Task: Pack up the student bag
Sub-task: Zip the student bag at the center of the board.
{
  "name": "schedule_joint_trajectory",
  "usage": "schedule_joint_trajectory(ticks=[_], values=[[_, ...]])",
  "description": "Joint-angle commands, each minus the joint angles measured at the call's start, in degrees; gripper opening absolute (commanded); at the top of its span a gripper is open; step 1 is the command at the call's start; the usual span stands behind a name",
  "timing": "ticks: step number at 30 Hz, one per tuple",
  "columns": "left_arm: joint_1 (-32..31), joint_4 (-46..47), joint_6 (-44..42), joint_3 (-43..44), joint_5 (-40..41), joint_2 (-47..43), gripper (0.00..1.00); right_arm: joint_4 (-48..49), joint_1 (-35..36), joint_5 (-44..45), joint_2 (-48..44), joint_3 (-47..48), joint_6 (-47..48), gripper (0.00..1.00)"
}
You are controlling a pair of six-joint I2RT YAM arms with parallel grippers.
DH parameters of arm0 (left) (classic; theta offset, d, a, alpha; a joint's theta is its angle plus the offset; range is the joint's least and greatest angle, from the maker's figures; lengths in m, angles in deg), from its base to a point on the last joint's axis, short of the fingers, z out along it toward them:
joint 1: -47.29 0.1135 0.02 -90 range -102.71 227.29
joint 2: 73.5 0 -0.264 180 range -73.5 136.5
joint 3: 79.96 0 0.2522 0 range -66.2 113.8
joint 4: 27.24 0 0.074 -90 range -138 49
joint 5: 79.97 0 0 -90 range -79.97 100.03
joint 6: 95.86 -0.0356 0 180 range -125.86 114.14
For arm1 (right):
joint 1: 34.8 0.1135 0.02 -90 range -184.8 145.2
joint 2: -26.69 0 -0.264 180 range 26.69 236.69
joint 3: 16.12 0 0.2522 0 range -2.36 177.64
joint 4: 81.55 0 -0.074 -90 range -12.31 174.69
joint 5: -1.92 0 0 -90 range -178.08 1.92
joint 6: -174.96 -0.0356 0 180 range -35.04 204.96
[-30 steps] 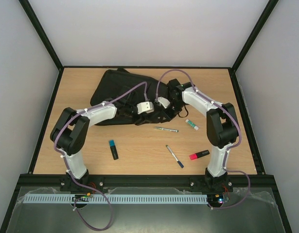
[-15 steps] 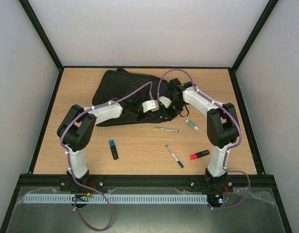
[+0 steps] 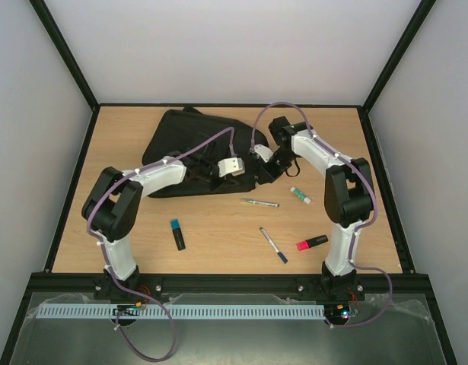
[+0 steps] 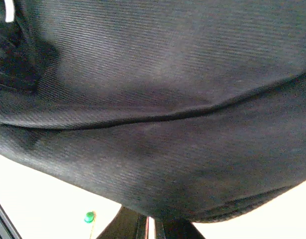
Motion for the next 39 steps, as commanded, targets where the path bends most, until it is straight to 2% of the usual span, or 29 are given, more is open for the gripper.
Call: schedule_joint_trajectory(ticks=[1, 9, 19, 21, 24, 28, 33, 39], values=[[2.3, -9.2, -4.8, -2.3, -2.4, -4.9, 0.02, -2.2, -1.2, 3.8, 2.5, 1.9, 1.1, 0.01], [6.3, -19.4, -12.1, -3.9, 1.1, -9.5, 0.02, -0.6, -1.2, 2.4, 4.2, 4.1, -0.4, 0.01], [19.0, -24.9, -16.6, -2.4, 6.2, -11.1, 0.05, 0.6, 1.4, 0.0, 7.0, 7.6, -1.6, 0.01], [21.3, -25.9, -18.2, -0.1, 8.7, -10.0, 0.15, 0.7, 3.5, -0.4, 7.4, 9.4, -2.0, 0.01], [24.1, -27.3, -18.4, 2.6, 7.4, -9.8, 0.37, 0.4, 7.3, -2.1, 8.4, 12.6, -2.9, 0.01], [24.2, -28.3, -19.0, 2.6, 2.3, -13.4, 0.55, 0.2, 12.0, -4.9, 9.1, 16.0, -4.9, 0.01], [19.8, -27.6, -16.2, 0.7, -1.3, -17.0, 0.63, 0.9, 16.3, -7.0, 8.5, 16.0, -6.1, 0.01], [14.6, -23.8, -10.4, -1.9, -2.8, -15.6, 0.68, 1.4, 17.0, -7.0, 9.4, 14.4, -6.8, 0.01]])
